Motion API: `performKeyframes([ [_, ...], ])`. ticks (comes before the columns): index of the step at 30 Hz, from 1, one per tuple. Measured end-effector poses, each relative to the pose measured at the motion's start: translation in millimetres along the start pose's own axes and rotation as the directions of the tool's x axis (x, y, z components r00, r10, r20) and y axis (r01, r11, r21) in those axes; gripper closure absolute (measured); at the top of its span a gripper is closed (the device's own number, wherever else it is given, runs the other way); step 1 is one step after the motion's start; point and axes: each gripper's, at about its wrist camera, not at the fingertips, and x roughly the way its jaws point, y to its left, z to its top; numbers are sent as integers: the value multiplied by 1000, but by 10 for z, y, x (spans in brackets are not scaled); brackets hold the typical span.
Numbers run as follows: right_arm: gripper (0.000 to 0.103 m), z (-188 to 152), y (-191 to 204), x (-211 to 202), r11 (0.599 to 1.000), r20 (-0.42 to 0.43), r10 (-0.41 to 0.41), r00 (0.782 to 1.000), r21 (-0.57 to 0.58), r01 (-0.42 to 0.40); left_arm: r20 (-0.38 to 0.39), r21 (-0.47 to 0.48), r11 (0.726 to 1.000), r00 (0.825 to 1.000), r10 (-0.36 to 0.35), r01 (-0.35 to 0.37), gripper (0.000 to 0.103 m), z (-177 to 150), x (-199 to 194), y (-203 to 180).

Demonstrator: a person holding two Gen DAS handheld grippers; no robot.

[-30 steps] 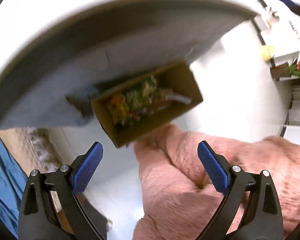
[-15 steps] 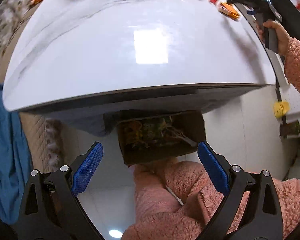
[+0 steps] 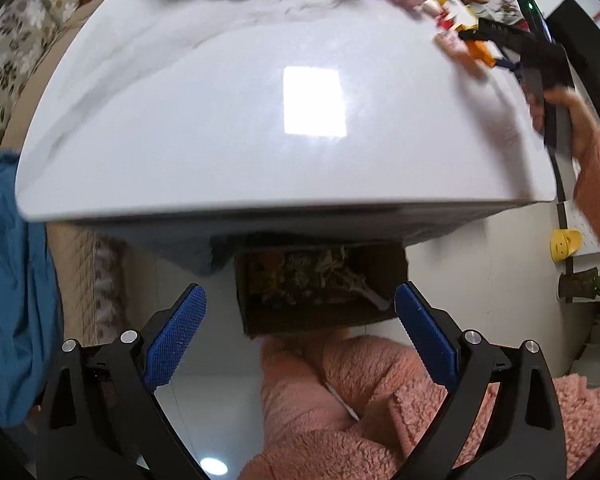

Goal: Collect trash
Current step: 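Grasp the orange toy suitcase with the right gripper while the left grasps the pink toy car, then lower both tools to the cardboard box and release the suitcase and pink car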

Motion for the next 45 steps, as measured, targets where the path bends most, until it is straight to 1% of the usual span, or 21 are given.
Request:
performKeyframes([
  [1,17,-87,60,-104,1000,5,23,1000,-4,-23,8,18,1000,1000,-7,7,10,90,-2,-44],
  [3,17,-208,76,-374,999,59,46,997,15,-47,27,50,999,999,-18,17,10,274,-15,-159],
  [6,17,-352,-35,-715,998,129,21,991,56,-29,83,131,991,996,-23,12,10,696,1,-497],
  [9,17,-600,-190,-1121,994,182,28,983,100,-47,159,217,974,987,29,-63,10,1096,100,-931],
  [12,17,-821,-276,-1395,993,204,-26,979,115,2,209,286,941,970,123,-181,10,1478,329,-1390],
  [13,17,-918,-284,-1481,993,204,-39,978,115,16,207,299,931,966,152,-211,10,1602,446,-1522],
  [14,17,-984,-285,-1553,993,202,-55,978,113,33,194,308,926,968,162,-217,10,1703,538,-1619],
  [17,17,-1193,-318,-1742,992,205,-80,975,108,59,148,315,929,977,151,-192,10,2019,886,-1904],
  [21,17,-1431,-276,-1860,992,195,-100,976,98,82,169,292,946,981,95,-142,10,2288,1071,-2129],
  [22,17,-1467,-269,-1868,992,193,-103,976,97,86,157,279,953,984,79,-121,10,2357,1119,-2151],
  [23,17,-1498,-274,-1887,992,191,-103,976,98,85,142,268,957,987,74,-111,12,2412,1164,-2161],
  [24,17,-1521,-276,-1890,992,190,-100,977,99,82,129,255,961,989,71,-102,22,2463,1212,-2170],
  [25,17,-1537,-286,-1889,992,189,-97,977,100,79,116,245,966,991,60,-87,37,2501,1249,-2165],
  [26,17,-1543,-293,-1883,991,188,-98,977,103,79,132,247,963,988,76,-107,54,2497,1239,-2181],
  [27,17,-1545,-302,-1873,992,187,-96,978,104,77,140,257,960,987,73,-108,68,2502,1238,-2190],
  [29,17,-1541,-307,-1848,992,184,-90,979,104,72,132,273,958,990,50,-85,68,2510,1238,-2183],
  [31,17,-1530,-288,-1823,993,179,-79,981,101,62,135,280,956,989,56,-92,68,2490,1235,-2129],
  [37,17,-1429,-32,-1710,999,175,-47,983,30,42,169,305,951,986,-3,-49,68,2221,849,-1851],
  [41,17,-1404,213,-1620,999,159,-18,987,-29,23,224,329,943,974,-24,-53,68,1878,389,-1615],
  [42,17,-1406,307,-1589,998,154,-13,988,-55,21,241,333,941,970,-24,-59,68,1703,229,-1487],
  [45,17,-1445,518,-1515,994,131,-3,991,-107,17,242,313,948,970,-20,-59,68,1380,-27,-1127],
])
